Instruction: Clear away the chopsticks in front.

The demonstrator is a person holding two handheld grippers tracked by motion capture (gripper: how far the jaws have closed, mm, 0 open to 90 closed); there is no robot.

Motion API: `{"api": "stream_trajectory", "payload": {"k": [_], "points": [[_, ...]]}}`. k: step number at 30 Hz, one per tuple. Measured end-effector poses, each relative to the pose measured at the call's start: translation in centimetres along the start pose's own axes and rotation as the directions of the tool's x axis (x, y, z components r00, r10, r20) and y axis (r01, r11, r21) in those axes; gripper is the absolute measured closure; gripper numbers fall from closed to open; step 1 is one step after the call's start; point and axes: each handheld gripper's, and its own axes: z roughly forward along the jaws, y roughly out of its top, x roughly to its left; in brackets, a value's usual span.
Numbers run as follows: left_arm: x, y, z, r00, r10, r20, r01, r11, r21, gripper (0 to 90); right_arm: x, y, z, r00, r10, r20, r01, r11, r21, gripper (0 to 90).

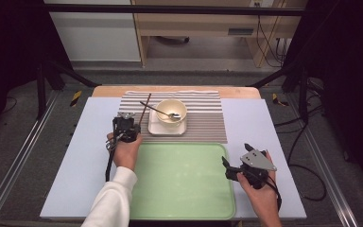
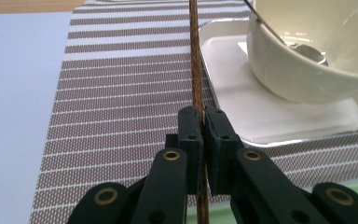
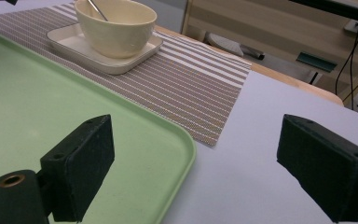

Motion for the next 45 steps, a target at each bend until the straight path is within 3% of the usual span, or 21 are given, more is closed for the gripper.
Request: {"api": "stream_trajectory", "payload": {"k": [7, 11, 17, 19, 25, 28, 38, 45], "points": [[-0.3, -1.2, -0.9, 0.9997, 0.019, -0.015, -0.018, 0.9998, 0.004, 85.7, 0.4, 0.1, 0.1, 0.9997, -0.022, -0.009, 0.022, 1.000, 0.010, 11.0], [-0.2, -1.5, -1.4, 0.9999, -0.003, -0.010, 0.003, 1.0000, -0.008, 85.7, 0.4, 0.0, 0.1, 0.9997, -0.021, -0.012, 0.021, 1.000, 0.012, 11.0], [0.2, -2.1, -3.6, 0.9990, -0.043, -0.011, 0.043, 0.9985, -0.034, 85.7, 0.3, 0.0, 0.0, 0.9999, -0.007, -0.012, 0.007, 1.000, 0.005, 11.0], [0.1, -2.3, -4.4, 0.9994, -0.023, -0.027, 0.022, 0.9985, -0.050, 85.7, 0.4, 0.0, 0.1, 0.9998, -0.013, -0.014, 0.013, 1.000, 0.010, 11.0], [0.0, -3.2, -5.9, 0.9996, -0.019, -0.022, 0.017, 0.9978, -0.064, 85.7, 0.6, 0.1, 0.2, 0.9996, -0.025, -0.016, 0.025, 1.000, 0.009, 11.0], [-0.1, -3.8, -6.7, 0.9990, 0.001, -0.044, -0.004, 0.9977, -0.068, 85.7, 0.6, 0.0, 0.1, 0.9997, -0.022, -0.012, 0.022, 1.000, 0.012, 11.0], [-0.6, -7.5, -8.3, 0.9991, -0.042, -0.009, 0.041, 0.9970, -0.066, 85.7, 0.3, -0.1, 0.1, 1.0000, -0.005, -0.003, 0.005, 1.000, 0.013, 11.2], [-1.5, -8.7, -9.6, 0.9998, -0.017, 0.012, 0.018, 0.9969, -0.076, 85.7, 0.4, -0.2, 0.1, 1.0000, 0.000, -0.008, 0.000, 1.000, 0.017, 11.2]]}}
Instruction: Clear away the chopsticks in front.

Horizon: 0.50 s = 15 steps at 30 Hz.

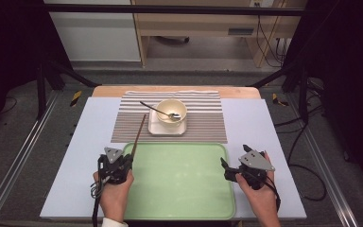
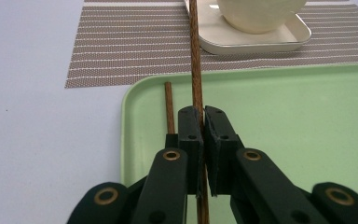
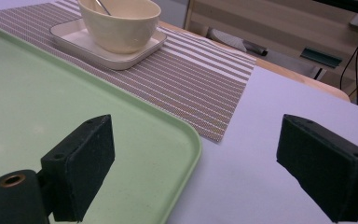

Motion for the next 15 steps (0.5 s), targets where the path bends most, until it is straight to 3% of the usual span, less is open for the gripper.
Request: {"api": "stream_trajectory", "payload": {"k": [4, 7, 10, 15], "points": [[-0.4, -0.4, -0.5, 0.9999, -0.013, 0.001, 0.013, 0.9998, -0.016, 85.7, 0.1, 0.0, -0.1, 1.0000, -0.002, 0.000, 0.002, 1.000, -0.003, 11.2], [-0.6, -0.9, -0.8, 0.9976, -0.064, 0.027, 0.065, 0.9976, -0.024, 85.7, -0.1, -0.1, -0.1, 1.0000, 0.007, 0.002, -0.007, 1.000, 0.000, 11.2], [-0.9, -1.3, -1.0, 0.9966, -0.079, 0.024, 0.080, 0.9963, -0.032, 85.7, -0.3, -0.1, -0.1, 0.9999, 0.013, 0.006, -0.013, 1.000, 0.000, 11.2], [-1.5, -1.8, -1.5, 0.9977, -0.064, 0.021, 0.065, 0.9972, -0.037, 85.7, -0.3, 0.0, -0.3, 0.9998, 0.020, 0.007, -0.020, 1.000, -0.011, 11.4]]}}
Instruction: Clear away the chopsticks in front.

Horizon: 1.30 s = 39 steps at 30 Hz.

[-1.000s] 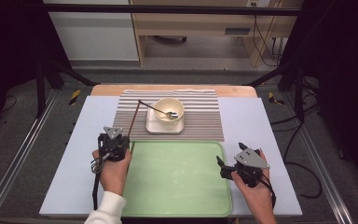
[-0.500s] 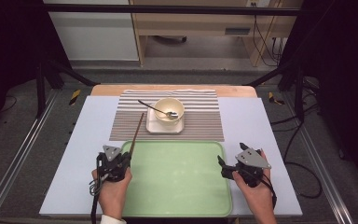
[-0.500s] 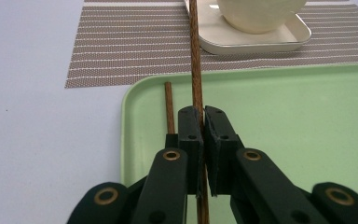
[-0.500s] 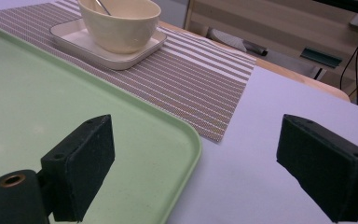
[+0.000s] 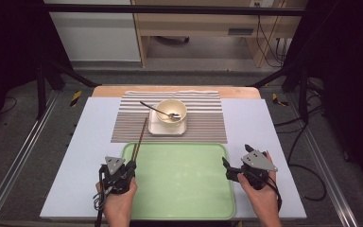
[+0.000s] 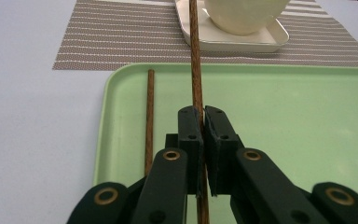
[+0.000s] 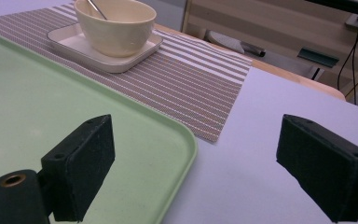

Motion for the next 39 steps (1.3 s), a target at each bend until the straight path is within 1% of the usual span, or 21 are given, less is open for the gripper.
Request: {"api": "stream_trajectory", "payload": {"k": [2, 6, 11, 13, 16, 19, 22, 24, 27, 29, 30, 33, 36, 37, 39], "points": [[0.1, -0.2, -0.3, 0.9999, -0.010, 0.002, 0.010, 0.9999, -0.007, 85.7, 0.1, -0.1, 0.1, 1.0000, -0.007, -0.004, 0.007, 1.000, 0.007, 11.3], [0.5, -0.5, -1.2, 0.9991, -0.043, -0.004, 0.043, 0.9988, -0.026, 85.7, 0.1, 0.1, -0.1, 0.9999, -0.010, -0.003, 0.010, 1.000, -0.003, 11.5], [0.6, -1.0, -2.1, 0.9987, -0.050, -0.007, 0.050, 0.9982, -0.033, 85.7, 0.3, 0.1, 0.0, 0.9998, -0.018, -0.009, 0.018, 1.000, 0.005, 11.7], [0.5, -1.2, -2.2, 0.9988, -0.048, -0.011, 0.048, 0.9982, -0.035, 85.7, 0.4, 0.2, 0.0, 0.9997, -0.023, -0.009, 0.023, 1.000, 0.004, 11.7], [0.3, -1.4, -2.5, 0.9990, -0.045, -0.005, 0.045, 0.9985, -0.032, 85.7, 0.4, 0.2, 0.1, 0.9995, -0.029, -0.012, 0.029, 1.000, 0.008, 11.7], [-0.1, -1.8, -2.7, 0.9993, -0.037, -0.004, 0.036, 0.9989, -0.030, 85.7, 0.5, 0.3, 0.1, 0.9990, -0.042, -0.014, 0.042, 0.999, 0.003, 11.7], [-0.4, -1.9, -2.8, 0.9998, -0.021, -0.004, 0.021, 0.9994, -0.028, 85.7, 0.7, 0.3, 0.2, 0.9986, -0.052, -0.015, 0.052, 0.999, 0.008, 11.7], [-0.5, -1.9, -2.9, 0.9998, -0.019, -0.005, 0.019, 0.9994, -0.029, 85.7, 0.8, 0.3, 0.2, 0.9984, -0.054, -0.016, 0.054, 0.998, 0.009, 11.7], [-0.5, -2.0, -3.0, 0.9997, -0.023, -0.009, 0.023, 0.9993, -0.030, 85.7, 0.7, 0.3, 0.2, 0.9986, -0.050, -0.015, 0.051, 0.999, 0.010, 11.7], [-0.4, -2.2, -3.3, 0.9991, -0.041, -0.012, 0.041, 0.9985, -0.036, 85.7, 0.7, 0.4, 0.1, 0.9984, -0.055, -0.014, 0.055, 0.998, 0.008, 11.7], [-0.4, -2.2, -3.3, 0.9991, -0.041, -0.014, 0.040, 0.9986, -0.035, 85.7, 0.7, 0.4, 0.0, 0.9984, -0.055, -0.014, 0.055, 0.998, 0.005, 11.7], [-0.4, -2.3, -3.4, 0.9990, -0.042, -0.014, 0.042, 0.9988, -0.026, 85.7, 0.8, 0.4, 0.2, 0.9982, -0.057, -0.018, 0.057, 0.998, 0.011, 11.7], [-0.8, -2.5, -3.4, 0.9995, -0.030, -0.010, 0.030, 0.9995, -0.002, 85.6, 1.0, 0.5, 0.2, 0.9975, -0.066, -0.026, 0.067, 0.998, 0.009, 11.8], [-1.1, -2.6, -3.4, 0.9996, -0.023, -0.015, 0.023, 0.9997, 0.002, 85.6, 1.1, 0.5, 0.1, 0.9972, -0.070, -0.027, 0.070, 0.997, 0.010, 11.7], [-1.2, -2.7, -3.5, 0.9997, -0.021, -0.013, 0.022, 0.9997, 0.007, 85.7, 1.1, 0.5, 0.1, 0.9971, -0.071, -0.029, 0.071, 0.997, 0.011, 11.7]]}}
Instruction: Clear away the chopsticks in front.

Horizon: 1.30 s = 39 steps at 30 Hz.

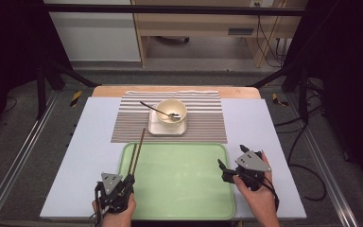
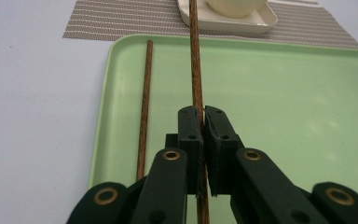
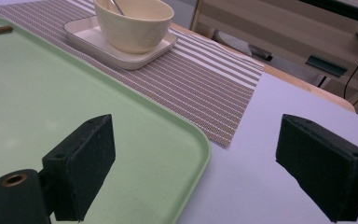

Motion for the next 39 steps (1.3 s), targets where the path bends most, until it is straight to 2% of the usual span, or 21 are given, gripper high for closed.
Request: {"api": "stream_trajectory", "payload": {"k": [6, 10, 19, 30, 39], "points": [[0.2, -0.3, -0.8, 0.9996, -0.025, -0.010, 0.025, 0.9997, -0.007, 85.6, -0.2, -0.1, -0.1, 1.0000, 0.003, 0.005, -0.003, 1.000, 0.002, 11.8], [0.4, -0.6, -1.1, 0.9995, -0.027, -0.014, 0.027, 0.9996, -0.003, 85.6, -0.1, 0.0, -0.2, 1.0000, 0.006, 0.005, -0.006, 1.000, -0.001, 11.8], [0.9, -1.5, -0.1, 0.9990, -0.035, -0.027, 0.036, 0.9988, 0.034, 85.6, -0.1, -0.1, 0.0, 1.0000, 0.003, 0.001, -0.003, 1.000, 0.007, 11.8], [1.4, -3.1, 0.2, 0.9980, -0.056, -0.030, 0.058, 0.9963, 0.064, 85.6, 0.0, -0.1, 0.0, 1.0000, -0.006, -0.002, 0.006, 1.000, 0.014, 11.9], [1.7, -3.3, 0.2, 0.9977, -0.052, -0.044, 0.054, 0.9966, 0.062, 85.6, 0.0, -0.1, 0.1, 1.0000, -0.008, -0.004, 0.008, 1.000, 0.017, 11.8]]}}
